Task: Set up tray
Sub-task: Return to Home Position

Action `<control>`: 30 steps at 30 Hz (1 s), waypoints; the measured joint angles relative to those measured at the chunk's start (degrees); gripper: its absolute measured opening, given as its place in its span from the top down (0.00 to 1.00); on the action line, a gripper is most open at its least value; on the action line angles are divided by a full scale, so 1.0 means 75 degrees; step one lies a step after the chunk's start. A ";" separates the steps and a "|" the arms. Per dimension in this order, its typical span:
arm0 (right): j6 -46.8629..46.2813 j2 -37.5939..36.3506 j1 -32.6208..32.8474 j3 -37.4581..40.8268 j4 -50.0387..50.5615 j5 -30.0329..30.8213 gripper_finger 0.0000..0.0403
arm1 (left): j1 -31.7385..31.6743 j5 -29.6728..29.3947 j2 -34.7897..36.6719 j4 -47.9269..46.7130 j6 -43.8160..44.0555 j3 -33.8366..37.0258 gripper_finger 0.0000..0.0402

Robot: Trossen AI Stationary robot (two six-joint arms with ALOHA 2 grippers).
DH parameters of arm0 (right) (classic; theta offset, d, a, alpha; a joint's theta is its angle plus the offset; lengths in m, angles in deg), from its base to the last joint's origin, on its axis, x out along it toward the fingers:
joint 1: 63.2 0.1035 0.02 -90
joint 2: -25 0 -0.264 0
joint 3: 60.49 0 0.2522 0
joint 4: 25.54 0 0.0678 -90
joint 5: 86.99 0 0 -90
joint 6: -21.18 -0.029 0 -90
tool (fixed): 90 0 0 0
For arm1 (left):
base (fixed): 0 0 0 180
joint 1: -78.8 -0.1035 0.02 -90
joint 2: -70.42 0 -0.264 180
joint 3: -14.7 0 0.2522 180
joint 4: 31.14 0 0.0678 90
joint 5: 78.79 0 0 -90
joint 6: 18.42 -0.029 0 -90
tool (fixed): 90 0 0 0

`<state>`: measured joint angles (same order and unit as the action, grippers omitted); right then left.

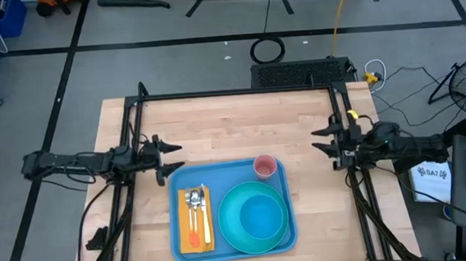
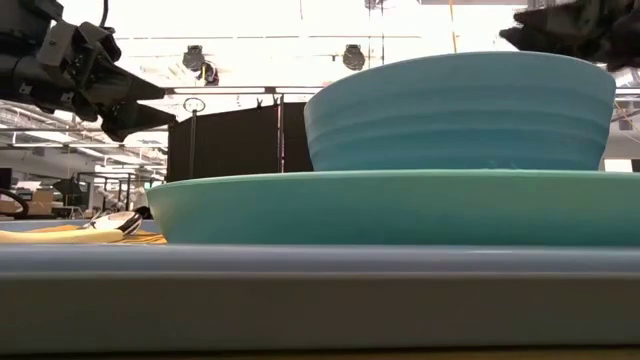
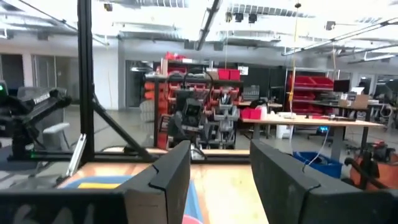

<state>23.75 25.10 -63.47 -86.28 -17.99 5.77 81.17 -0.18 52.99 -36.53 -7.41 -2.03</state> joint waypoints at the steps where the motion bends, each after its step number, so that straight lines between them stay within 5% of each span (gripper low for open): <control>1: 0.0024 0.0000 0.0000 0.0174 -0.0122 0.0005 0.62 | -0.0049 0.0000 0.0001 0.0016 0.0003 0.0025 0.24; 11: -0.0053 0.0000 0.0000 0.1452 -0.1360 0.0020 0.62 | -0.0321 0.0179 -0.0012 0.0128 -0.0006 0.0318 0.24; 30: -0.0452 0.0070 0.0000 0.1478 -0.0911 -0.0386 0.62 | -0.0320 0.0317 -0.0023 -0.0539 -0.0245 0.0312 0.23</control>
